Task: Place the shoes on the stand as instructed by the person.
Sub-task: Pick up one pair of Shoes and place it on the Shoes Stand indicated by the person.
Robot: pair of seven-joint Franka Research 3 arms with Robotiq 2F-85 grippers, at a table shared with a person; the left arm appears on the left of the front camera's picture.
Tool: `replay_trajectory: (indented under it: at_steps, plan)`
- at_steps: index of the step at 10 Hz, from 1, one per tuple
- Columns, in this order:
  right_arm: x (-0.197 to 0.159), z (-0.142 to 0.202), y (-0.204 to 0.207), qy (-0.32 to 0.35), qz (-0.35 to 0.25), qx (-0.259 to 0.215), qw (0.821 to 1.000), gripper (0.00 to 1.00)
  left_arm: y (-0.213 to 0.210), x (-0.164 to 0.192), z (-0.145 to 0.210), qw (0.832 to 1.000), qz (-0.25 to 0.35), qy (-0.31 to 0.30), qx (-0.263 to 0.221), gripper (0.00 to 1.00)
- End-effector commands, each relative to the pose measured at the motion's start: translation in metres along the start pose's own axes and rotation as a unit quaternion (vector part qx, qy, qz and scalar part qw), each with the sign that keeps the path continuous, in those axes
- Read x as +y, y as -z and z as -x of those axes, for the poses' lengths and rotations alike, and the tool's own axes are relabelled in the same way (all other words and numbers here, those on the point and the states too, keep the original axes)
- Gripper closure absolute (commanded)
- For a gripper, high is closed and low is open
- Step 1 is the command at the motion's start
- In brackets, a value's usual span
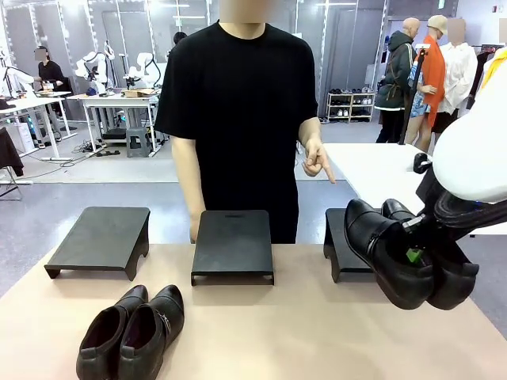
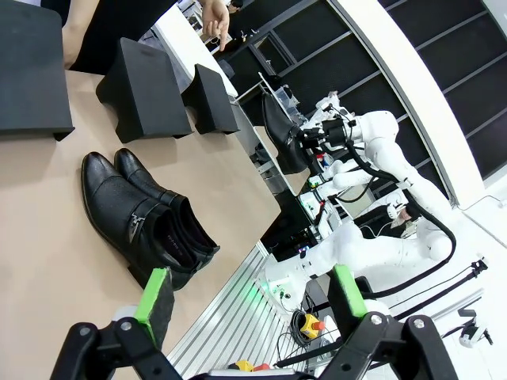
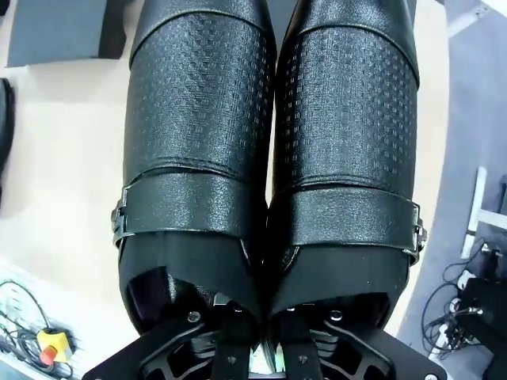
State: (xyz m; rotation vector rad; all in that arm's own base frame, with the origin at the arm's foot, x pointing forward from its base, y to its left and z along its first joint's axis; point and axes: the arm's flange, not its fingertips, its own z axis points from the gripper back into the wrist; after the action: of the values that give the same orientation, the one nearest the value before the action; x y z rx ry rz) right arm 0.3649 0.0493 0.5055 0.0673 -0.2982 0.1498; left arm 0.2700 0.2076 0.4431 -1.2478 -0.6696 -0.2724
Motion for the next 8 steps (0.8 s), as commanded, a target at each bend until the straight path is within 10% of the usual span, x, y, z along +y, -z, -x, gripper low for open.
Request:
replay_trajectory:
  at_steps: [1,8]
  plan:
    - [0.005,0.000,-0.007,-0.004,0.000,-0.004,1.000,1.00,-0.001,0.000,0.001,1.000,0.007,0.010,0.002,0.00]
    - [-0.009,-0.039,-0.003,0.009,0.013,-0.035,0.999,0.92,-0.001,0.000,0.001,1.000,0.007,0.010,0.002,0.00]
